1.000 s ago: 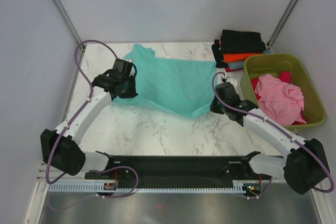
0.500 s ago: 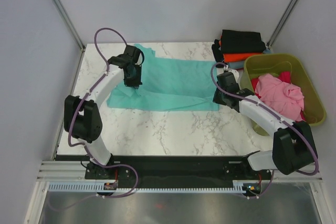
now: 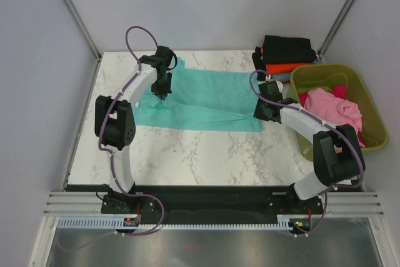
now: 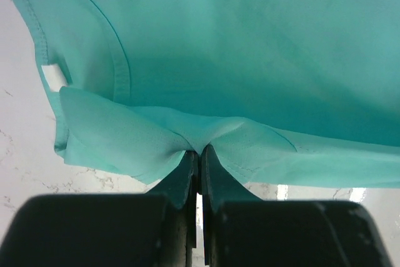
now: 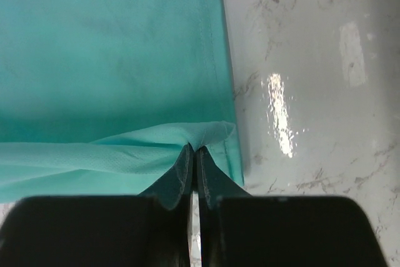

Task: Fold and stack the t-shirts
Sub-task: Fold the tshirt

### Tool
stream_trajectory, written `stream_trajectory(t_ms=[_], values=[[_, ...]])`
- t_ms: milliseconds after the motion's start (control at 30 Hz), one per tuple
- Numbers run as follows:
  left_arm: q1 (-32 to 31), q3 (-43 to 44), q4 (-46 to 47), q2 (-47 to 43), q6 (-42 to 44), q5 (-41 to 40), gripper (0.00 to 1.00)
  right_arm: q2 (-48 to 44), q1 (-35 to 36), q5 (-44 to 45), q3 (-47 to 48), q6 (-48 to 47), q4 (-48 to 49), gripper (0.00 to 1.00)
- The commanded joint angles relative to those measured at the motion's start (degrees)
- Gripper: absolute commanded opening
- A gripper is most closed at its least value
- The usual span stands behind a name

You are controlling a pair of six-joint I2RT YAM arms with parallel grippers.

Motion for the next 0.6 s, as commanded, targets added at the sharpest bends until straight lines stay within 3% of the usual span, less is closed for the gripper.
stream_trajectory(t_ms=[0,67,100,133,200,267,400,467,567], values=[[1.1,5.6,-2.9,4.4,3.7,-1.7,0.05,2.9,-1.8,-0.4,4.5,-1.5,2.1,0.08],[2.4,10.2,-3.8,8.6,3.9,-0.2,0.16,4.6,-3.1,-1.5,7.7,-2.1,1.6,0.25],[2.9,12.5,-5.5,10.1,4.0,0.9,0.20,6.4,-3.4,-1.9,9.0,-2.4,1.5,0.56],[3.8,17.0,-6.1,11.4,3.9,0.8,0.35,7.3,-4.0,-1.9,12.0,-2.7,0.9,0.69],[4.6,23.9,-8.1,13.9,3.2,0.7,0.46,9.5,-4.8,-0.6,15.4,-3.5,-1.7,0.85],[5.3,27.1,-8.5,13.5,2.7,0.5,0.55,10.0,-5.3,-0.1,20.3,-4.1,-4.5,0.86],[5.3,28.8,-7.4,8.6,2.2,-2.0,0.58,6.4,-5.0,-2.0,22.1,-3.8,-5.0,0.87],[5.3,23.4,-5.9,3.6,0.0,-3.6,0.56,4.9,-4.1,-3.5,20.2,-4.0,-4.6,0.87],[5.3,7.7,0.8,-4.6,-2.5,-2.7,0.54,0.4,-3.4,-7.2,14.0,-3.3,-2.4,0.87]])
